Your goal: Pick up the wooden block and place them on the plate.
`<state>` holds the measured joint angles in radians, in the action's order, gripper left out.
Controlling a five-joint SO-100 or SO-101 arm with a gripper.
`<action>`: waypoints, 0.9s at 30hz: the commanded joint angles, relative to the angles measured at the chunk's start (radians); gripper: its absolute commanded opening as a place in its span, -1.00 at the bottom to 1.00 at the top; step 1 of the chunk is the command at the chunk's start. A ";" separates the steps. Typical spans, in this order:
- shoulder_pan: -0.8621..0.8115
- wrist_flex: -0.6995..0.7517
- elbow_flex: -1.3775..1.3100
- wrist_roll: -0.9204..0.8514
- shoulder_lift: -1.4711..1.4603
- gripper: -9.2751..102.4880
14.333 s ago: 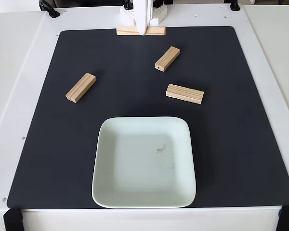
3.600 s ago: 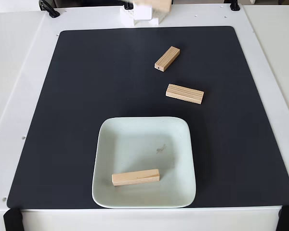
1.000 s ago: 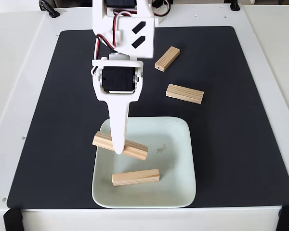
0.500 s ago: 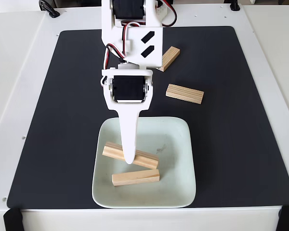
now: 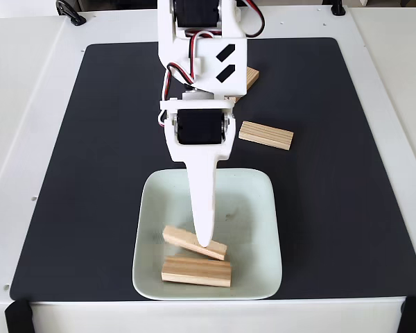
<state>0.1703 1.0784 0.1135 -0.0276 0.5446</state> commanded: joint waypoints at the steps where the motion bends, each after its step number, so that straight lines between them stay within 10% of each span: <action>1: 0.009 -0.006 -0.034 -0.006 0.018 -0.27; 11: 0.009 0.115 0.049 0.008 0.198 -0.27; 27: 0.095 0.170 1.192 -0.152 1.011 -0.72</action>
<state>0.2500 1.2471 1.1950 -0.1703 1.4312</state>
